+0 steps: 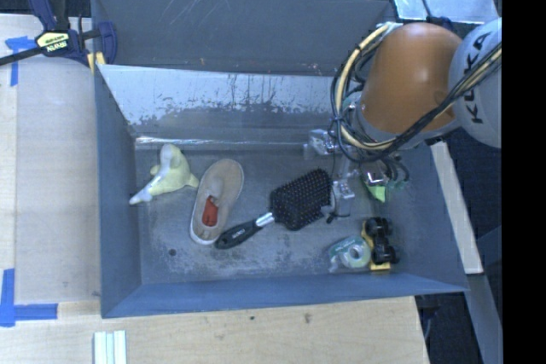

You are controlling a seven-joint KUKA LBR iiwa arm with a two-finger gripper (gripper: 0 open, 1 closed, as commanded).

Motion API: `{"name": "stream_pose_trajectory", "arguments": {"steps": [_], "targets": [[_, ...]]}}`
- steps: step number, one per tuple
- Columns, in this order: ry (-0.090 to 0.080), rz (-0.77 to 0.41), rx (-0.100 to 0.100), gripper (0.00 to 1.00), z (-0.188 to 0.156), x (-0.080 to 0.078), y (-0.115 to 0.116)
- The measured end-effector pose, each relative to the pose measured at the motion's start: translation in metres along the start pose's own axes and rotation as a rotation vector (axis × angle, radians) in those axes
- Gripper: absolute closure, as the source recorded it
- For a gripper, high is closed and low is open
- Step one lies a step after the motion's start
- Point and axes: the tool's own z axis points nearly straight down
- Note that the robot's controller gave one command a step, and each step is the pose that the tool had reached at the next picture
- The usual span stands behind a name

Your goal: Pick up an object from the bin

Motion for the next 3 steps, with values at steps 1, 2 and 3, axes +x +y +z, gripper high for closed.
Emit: {"name": "stream_pose_trajectory", "arguments": {"steps": [1, 2, 3], "targets": [[-0.012, -0.099, 0.003, 0.00, 0.018, -0.014, -0.009], [-0.007, -0.075, 0.001, 0.00, 0.056, -0.027, -0.009], [-0.004, 0.003, 0.003, 1.00, 0.082, -0.034, -0.009]]}}
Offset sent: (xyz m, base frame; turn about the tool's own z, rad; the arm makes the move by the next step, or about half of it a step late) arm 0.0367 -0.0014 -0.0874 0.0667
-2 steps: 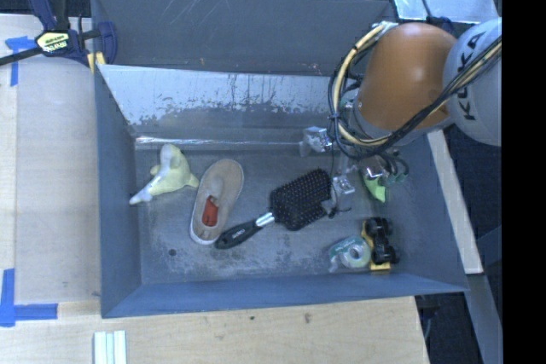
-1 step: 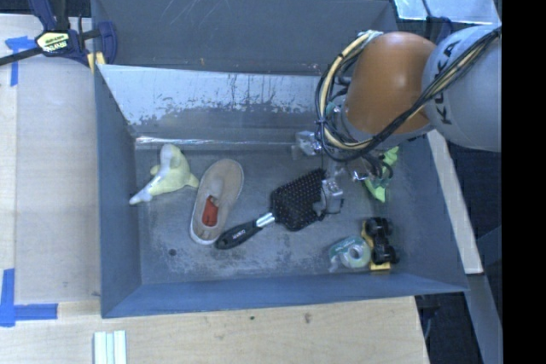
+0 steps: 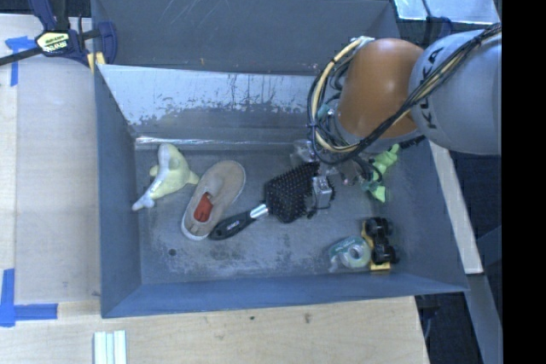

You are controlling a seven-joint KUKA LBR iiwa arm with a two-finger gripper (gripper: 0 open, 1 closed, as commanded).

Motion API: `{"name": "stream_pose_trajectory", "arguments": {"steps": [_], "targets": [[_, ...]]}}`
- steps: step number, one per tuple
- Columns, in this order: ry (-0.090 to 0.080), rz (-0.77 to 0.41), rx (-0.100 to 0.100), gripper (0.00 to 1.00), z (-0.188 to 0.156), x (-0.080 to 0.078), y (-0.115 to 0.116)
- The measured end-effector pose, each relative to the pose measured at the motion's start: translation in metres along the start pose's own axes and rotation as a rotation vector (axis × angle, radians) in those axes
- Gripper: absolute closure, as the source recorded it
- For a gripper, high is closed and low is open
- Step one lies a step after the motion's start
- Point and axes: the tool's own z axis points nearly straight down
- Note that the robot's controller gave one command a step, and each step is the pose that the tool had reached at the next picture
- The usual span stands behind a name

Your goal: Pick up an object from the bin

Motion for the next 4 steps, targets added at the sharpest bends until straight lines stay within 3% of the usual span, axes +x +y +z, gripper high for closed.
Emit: {"name": "stream_pose_trajectory", "arguments": {"steps": [2, 4], "targets": [[0.000, 0.000, 0.000, 1.00, -0.003, 0.001, 0.000], [-0.008, 0.001, 0.002, 1.00, -0.035, -0.001, 0.000]]}}
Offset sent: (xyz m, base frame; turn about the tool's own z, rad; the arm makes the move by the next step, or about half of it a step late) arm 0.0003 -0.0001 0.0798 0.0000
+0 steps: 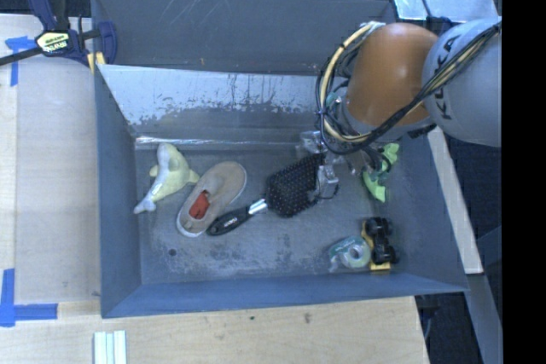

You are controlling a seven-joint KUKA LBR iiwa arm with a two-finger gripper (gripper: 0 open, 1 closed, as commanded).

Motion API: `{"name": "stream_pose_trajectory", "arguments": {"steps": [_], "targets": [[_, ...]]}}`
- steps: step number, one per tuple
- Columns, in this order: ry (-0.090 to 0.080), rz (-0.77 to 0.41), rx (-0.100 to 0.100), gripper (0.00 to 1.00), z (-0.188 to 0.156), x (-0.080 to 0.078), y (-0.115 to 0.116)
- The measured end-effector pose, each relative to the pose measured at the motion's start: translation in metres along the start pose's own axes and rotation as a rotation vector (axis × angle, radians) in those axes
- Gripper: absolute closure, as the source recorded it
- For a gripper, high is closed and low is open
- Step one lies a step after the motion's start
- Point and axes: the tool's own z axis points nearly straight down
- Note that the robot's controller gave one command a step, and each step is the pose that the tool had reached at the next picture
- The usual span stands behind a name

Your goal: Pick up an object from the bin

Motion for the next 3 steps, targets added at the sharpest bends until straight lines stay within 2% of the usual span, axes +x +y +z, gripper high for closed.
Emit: {"name": "stream_pose_trajectory", "arguments": {"steps": [1, 2, 3], "targets": [[0.000, 0.000, 0.000, 1.00, -0.007, 0.000, 0.000], [0.008, 0.000, -0.002, 1.00, -0.017, 0.002, 0.001], [0.008, 0.001, -0.002, 1.00, -0.038, 0.002, 0.001]]}}
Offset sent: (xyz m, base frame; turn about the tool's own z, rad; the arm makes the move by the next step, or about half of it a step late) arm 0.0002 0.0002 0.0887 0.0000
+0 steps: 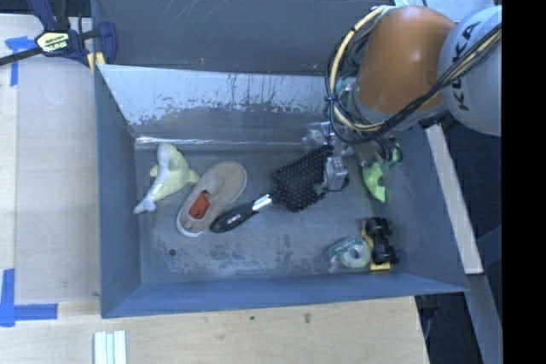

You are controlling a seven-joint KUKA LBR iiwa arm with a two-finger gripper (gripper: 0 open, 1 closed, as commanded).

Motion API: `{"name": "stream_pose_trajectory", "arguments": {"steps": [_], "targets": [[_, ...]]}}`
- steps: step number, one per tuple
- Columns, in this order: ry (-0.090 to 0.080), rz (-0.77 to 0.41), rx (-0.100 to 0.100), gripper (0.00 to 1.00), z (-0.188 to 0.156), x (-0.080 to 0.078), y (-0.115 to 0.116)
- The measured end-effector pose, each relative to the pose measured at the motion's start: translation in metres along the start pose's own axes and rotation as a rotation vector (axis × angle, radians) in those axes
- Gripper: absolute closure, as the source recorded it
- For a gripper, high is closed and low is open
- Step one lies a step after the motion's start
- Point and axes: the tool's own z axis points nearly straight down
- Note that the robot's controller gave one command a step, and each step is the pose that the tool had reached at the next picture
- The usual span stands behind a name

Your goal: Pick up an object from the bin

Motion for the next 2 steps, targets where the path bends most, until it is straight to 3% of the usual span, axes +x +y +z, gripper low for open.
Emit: {"name": "stream_pose_trajectory", "arguments": {"steps": [2], "targets": [[-0.007, 0.000, 0.002, 1.00, -0.039, -0.002, -0.001]]}}
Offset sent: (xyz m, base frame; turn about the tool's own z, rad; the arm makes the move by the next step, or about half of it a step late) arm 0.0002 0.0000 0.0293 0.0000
